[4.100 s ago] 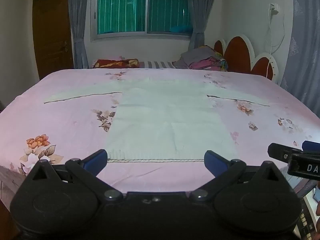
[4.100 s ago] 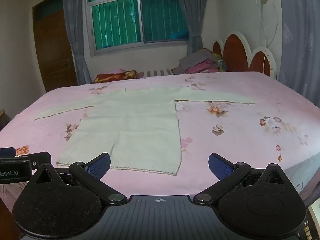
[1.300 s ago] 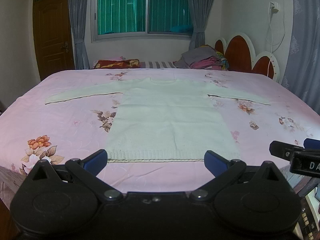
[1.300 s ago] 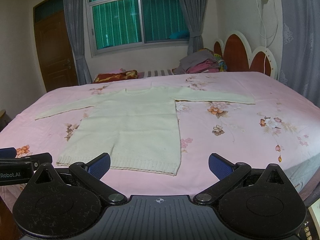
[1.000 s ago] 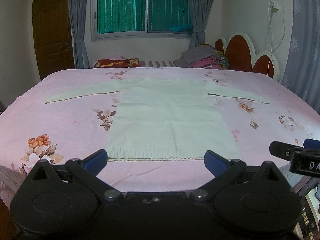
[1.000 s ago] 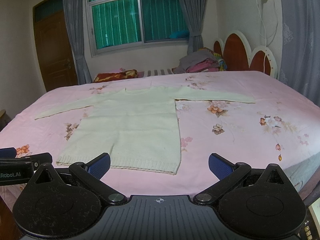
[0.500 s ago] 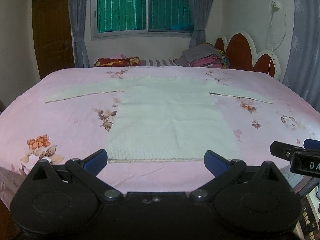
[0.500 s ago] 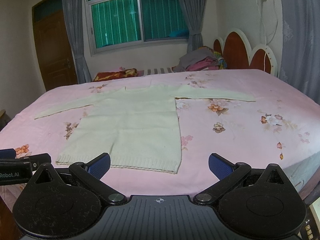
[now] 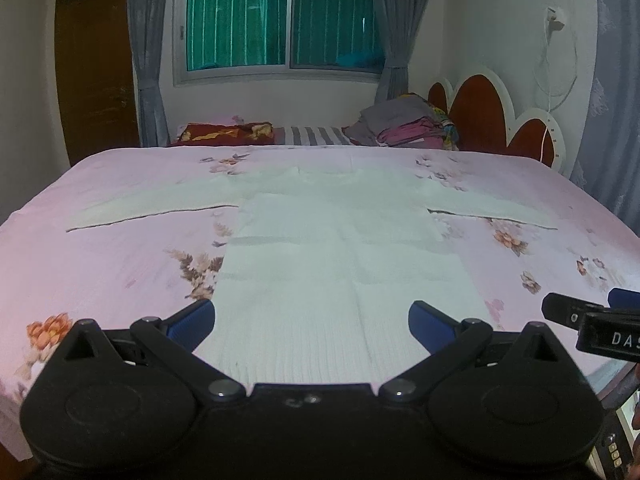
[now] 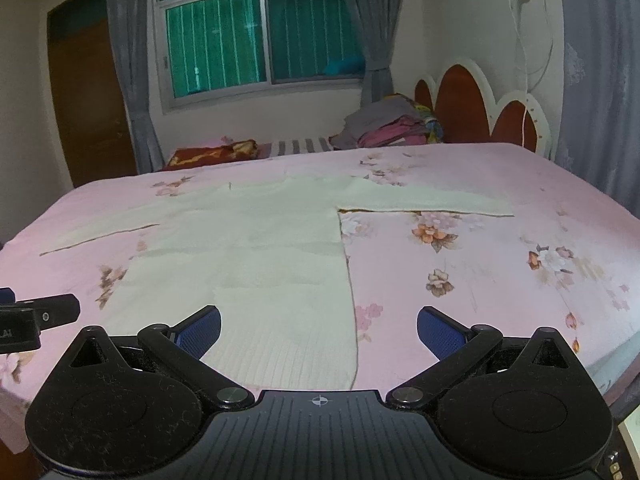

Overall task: Fold small clothes
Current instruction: 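Reach the right gripper to the sweater's side edge and close on it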

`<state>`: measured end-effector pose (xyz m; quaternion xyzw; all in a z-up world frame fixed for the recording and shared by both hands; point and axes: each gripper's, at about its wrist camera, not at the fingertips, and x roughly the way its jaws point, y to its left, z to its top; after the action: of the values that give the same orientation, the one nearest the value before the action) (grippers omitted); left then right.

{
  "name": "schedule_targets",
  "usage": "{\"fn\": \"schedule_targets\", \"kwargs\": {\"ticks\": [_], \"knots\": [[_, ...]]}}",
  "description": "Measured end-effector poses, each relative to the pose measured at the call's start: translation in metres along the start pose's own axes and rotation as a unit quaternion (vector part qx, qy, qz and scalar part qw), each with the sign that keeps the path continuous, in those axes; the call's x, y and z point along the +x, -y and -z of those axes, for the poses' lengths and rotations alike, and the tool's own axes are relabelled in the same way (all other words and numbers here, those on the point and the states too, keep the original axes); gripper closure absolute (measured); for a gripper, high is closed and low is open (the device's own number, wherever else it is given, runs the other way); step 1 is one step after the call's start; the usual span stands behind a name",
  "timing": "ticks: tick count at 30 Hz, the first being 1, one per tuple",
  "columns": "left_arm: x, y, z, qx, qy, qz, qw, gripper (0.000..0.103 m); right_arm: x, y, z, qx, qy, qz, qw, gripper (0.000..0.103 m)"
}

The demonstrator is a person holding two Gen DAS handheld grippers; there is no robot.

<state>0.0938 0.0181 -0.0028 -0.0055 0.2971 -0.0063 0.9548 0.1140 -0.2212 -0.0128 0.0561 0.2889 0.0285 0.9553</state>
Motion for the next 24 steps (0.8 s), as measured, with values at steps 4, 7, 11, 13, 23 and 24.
{"fn": "schedule_targets", "kwargs": {"ticks": [4, 7, 11, 13, 23, 24], "knots": [[0.021, -0.011, -0.016, -0.001, 0.002, 0.006, 1.0000, 0.000, 0.023, -0.005, -0.014, 0.001, 0.000, 0.008, 1.000, 0.000], [0.039, -0.019, -0.029, 0.001, 0.001, 0.010, 0.9999, 0.000, 0.042, -0.011, -0.028, 0.004, 0.003, 0.014, 1.000, 0.000], [0.057, -0.031, -0.044, 0.004, 0.005, 0.013, 0.9999, 0.000, 0.063, -0.017, -0.043, 0.010, 0.006, 0.023, 1.000, 0.000], [0.066, -0.037, -0.052, 0.006, 0.011, 0.017, 0.9998, 0.000, 0.075, -0.020, -0.051, 0.014, 0.008, 0.031, 0.999, 0.000], [0.120, -0.027, -0.070, 0.018, 0.014, 0.062, 0.9978, 0.000, 0.112, 0.013, -0.081, 0.046, 0.019, 0.073, 0.996, 0.000], [0.127, -0.024, -0.072, 0.016, 0.010, 0.065, 0.9977, 0.000, 0.116, 0.022, -0.084, 0.058, 0.021, 0.075, 0.995, 0.000]]}}
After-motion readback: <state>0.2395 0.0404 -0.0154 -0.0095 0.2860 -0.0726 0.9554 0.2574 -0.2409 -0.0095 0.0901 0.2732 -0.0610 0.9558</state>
